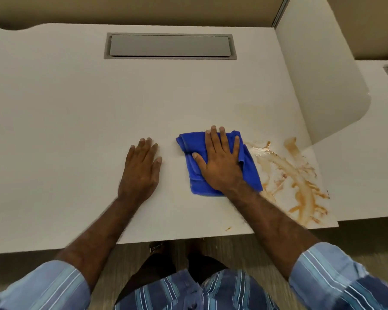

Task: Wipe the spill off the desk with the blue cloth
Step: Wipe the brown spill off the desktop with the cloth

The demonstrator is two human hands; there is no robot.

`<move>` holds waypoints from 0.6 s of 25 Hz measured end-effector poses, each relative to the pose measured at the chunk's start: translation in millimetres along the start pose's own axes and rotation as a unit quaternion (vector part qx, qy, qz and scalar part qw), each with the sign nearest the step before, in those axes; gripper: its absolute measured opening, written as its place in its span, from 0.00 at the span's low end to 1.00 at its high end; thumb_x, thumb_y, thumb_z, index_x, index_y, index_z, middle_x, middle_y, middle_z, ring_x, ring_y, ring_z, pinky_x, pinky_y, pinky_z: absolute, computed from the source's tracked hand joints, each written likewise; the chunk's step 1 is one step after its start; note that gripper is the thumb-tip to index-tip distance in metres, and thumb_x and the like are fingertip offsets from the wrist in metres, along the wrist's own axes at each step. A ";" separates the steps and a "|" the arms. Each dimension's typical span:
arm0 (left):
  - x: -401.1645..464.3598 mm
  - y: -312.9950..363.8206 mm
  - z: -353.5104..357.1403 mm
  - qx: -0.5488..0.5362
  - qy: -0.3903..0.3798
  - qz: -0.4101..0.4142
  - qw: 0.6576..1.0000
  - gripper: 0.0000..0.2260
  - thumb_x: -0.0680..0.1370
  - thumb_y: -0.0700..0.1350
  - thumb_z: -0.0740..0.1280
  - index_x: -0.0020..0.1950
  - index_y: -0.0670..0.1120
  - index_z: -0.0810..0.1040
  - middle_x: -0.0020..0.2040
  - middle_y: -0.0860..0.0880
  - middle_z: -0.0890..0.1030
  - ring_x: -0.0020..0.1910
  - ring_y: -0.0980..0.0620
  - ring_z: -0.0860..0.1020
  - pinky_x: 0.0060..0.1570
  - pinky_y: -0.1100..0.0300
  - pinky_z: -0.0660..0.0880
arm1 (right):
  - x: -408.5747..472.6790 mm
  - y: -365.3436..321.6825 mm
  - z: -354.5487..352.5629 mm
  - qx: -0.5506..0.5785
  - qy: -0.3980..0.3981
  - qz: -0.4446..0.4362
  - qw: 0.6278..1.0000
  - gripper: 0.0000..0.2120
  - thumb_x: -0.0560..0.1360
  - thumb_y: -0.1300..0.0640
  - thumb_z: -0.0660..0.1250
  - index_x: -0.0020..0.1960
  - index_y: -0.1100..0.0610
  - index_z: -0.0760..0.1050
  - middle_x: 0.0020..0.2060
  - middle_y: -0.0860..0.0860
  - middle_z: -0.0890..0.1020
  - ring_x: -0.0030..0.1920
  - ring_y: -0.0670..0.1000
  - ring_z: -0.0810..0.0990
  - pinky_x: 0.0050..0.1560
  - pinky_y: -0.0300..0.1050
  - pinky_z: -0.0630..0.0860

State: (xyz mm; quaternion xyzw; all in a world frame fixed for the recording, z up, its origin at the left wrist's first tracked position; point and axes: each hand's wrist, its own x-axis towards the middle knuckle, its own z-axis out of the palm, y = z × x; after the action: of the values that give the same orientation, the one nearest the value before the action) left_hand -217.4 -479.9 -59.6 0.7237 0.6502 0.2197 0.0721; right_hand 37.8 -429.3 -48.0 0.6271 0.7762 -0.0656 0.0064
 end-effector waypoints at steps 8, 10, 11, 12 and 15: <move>1.4 2.8 -5.4 -0.007 -0.041 -0.027 0.999 0.25 0.87 0.52 0.56 0.81 0.41 0.68 0.83 0.43 0.65 0.85 0.45 0.59 0.84 0.45 0.53 | -98.2 -22.2 -4.7 -0.004 -0.059 -0.006 0.998 0.46 0.81 0.25 0.37 0.89 0.53 0.41 0.88 0.55 0.39 0.88 0.57 0.37 0.85 0.68 0.39; 0.3 5.7 -6.1 -0.013 -0.047 -0.034 0.998 0.26 0.86 0.53 0.55 0.81 0.41 0.67 0.83 0.43 0.65 0.85 0.46 0.59 0.84 0.45 0.52 | -103.8 -22.0 -15.0 0.037 -0.073 0.003 0.997 0.46 0.80 0.25 0.34 0.89 0.52 0.47 0.89 0.54 0.46 0.88 0.56 0.41 0.87 0.63 0.40; 0.9 7.3 -6.3 -0.016 -0.044 -0.039 0.998 0.25 0.86 0.52 0.55 0.81 0.41 0.69 0.83 0.43 0.66 0.84 0.45 0.60 0.84 0.45 0.54 | -96.6 -20.0 -22.6 0.076 -0.053 0.009 0.996 0.46 0.80 0.24 0.35 0.88 0.52 0.53 0.88 0.54 0.52 0.89 0.55 0.46 0.87 0.60 0.43; 3.2 8.7 -6.8 -0.018 -0.032 -0.044 0.998 0.24 0.86 0.51 0.57 0.79 0.40 0.71 0.81 0.42 0.69 0.83 0.43 0.64 0.83 0.44 0.57 | -84.9 -17.3 -29.8 0.102 -0.020 0.010 0.995 0.46 0.81 0.24 0.37 0.87 0.52 0.57 0.88 0.53 0.57 0.88 0.54 0.50 0.87 0.58 0.45; 18.6 13.8 -8.0 -0.012 0.054 -0.044 0.997 0.17 0.85 0.47 0.60 0.61 0.37 0.82 0.63 0.38 0.84 0.65 0.35 0.80 0.70 0.42 0.72 | -42.2 -10.7 -35.8 0.070 -0.003 -0.026 0.997 0.47 0.81 0.24 0.42 0.88 0.54 0.49 0.88 0.54 0.50 0.89 0.55 0.44 0.87 0.63 0.41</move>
State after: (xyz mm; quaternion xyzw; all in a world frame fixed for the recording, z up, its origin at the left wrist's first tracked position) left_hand -207.0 -465.2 -42.8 0.6805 0.6816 0.2632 0.0552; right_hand 39.0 -468.6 -7.6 0.6058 0.7855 -0.1213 -0.0366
